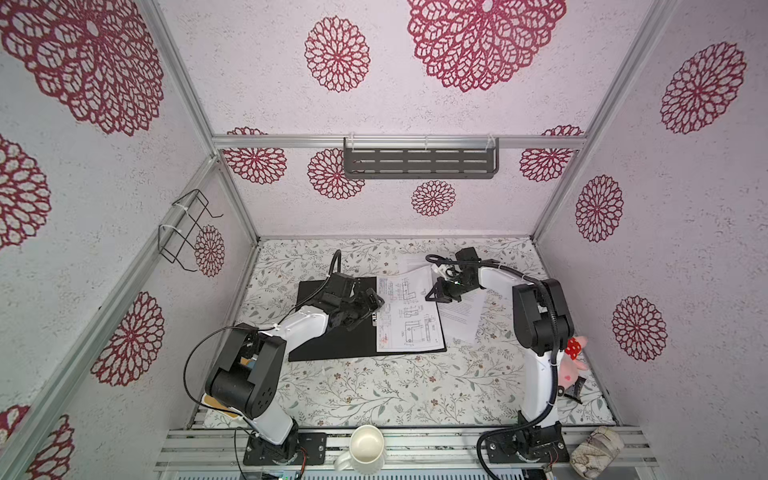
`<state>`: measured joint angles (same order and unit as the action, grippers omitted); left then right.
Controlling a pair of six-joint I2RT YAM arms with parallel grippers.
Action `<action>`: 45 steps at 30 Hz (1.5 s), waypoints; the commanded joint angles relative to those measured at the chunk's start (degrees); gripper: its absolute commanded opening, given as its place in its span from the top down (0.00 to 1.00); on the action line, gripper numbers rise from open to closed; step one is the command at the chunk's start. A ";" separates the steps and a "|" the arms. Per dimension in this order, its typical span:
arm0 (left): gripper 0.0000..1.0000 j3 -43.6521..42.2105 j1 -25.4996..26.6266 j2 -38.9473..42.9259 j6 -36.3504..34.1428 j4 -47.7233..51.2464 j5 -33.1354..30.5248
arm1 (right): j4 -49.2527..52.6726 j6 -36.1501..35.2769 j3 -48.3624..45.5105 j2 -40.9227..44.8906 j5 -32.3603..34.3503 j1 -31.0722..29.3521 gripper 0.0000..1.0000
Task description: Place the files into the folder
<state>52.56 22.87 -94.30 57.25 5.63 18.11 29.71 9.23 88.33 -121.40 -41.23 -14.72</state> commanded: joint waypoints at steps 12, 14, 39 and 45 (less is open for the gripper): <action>0.04 -0.26 0.08 0.06 0.23 -1.42 0.77 | 9.94 -10.55 7.07 -2.80 -7.09 0.57 0.99; 0.04 -0.02 0.14 -0.24 0.14 -1.50 0.92 | 10.26 -10.88 7.14 -3.14 -7.52 0.57 0.99; 0.04 0.69 0.12 -1.06 0.02 -1.28 1.59 | 5.28 -3.64 7.14 -3.97 -4.82 0.44 0.99; 0.04 0.69 0.10 -1.06 -0.08 -1.23 1.69 | 4.74 -2.72 6.51 -3.91 -4.93 0.42 0.99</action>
<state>52.51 22.87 -94.54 57.25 5.30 19.20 35.03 5.37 94.37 -125.27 -45.23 -14.50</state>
